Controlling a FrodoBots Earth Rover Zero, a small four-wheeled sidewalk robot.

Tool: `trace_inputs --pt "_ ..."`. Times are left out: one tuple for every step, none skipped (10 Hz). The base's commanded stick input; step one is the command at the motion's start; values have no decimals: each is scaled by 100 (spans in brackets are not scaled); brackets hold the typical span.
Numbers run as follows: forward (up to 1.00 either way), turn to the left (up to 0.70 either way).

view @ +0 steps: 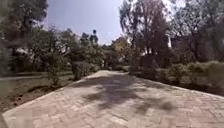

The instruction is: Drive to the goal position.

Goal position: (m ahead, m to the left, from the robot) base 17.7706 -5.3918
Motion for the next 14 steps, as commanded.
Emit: trace_inputs --pt "50 0" --pt "50 0" --pt "50 0" --pt "50 0" --pt "50 0" --pt "50 0" --pt "50 0" --pt "50 0" --pt "50 0" --pt "50 0" --pt "50 0" --pt "50 0" --pt "50 0" --pt "50 0"
